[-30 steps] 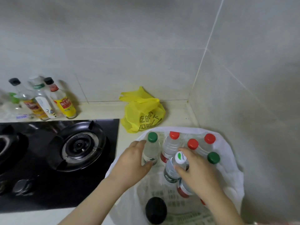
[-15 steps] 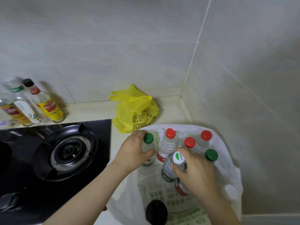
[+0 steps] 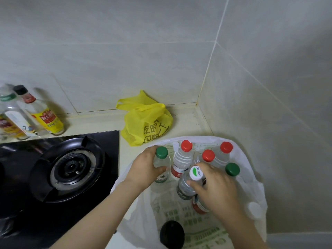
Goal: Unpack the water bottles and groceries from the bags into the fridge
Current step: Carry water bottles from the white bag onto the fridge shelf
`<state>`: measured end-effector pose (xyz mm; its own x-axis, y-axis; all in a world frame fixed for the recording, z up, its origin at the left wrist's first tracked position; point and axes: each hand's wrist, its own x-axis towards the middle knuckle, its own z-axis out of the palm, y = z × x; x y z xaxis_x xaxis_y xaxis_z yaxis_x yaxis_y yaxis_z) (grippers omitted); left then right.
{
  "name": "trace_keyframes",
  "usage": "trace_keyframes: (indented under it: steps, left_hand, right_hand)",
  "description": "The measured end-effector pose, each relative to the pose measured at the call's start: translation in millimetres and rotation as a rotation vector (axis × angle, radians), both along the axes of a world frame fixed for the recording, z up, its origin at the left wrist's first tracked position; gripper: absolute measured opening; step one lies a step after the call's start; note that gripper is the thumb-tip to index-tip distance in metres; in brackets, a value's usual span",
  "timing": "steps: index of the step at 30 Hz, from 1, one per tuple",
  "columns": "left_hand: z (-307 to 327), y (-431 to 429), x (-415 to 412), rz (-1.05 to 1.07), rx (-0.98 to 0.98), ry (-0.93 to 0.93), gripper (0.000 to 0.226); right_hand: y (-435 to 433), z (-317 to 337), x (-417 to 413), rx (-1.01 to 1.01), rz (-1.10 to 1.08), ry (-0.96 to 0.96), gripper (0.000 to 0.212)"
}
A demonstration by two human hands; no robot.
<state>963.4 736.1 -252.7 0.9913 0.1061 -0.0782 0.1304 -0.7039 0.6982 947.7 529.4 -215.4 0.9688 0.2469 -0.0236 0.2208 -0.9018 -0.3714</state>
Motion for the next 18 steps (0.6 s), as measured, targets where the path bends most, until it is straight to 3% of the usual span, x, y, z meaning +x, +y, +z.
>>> trace_keyframes:
  steps: [13,18]
  left_hand:
    - [11.7,2.4,-39.6,0.064,-0.123,-0.062,0.048]
    - [28.1,6.8,-50.3,0.058,-0.13,-0.099,0.053]
  right_hand:
    - [0.1,7.2,-2.3,0.101,-0.033,0.088,0.033]
    - [-0.4,15.6,-5.4,0.215,-0.031,0.062,0.029]
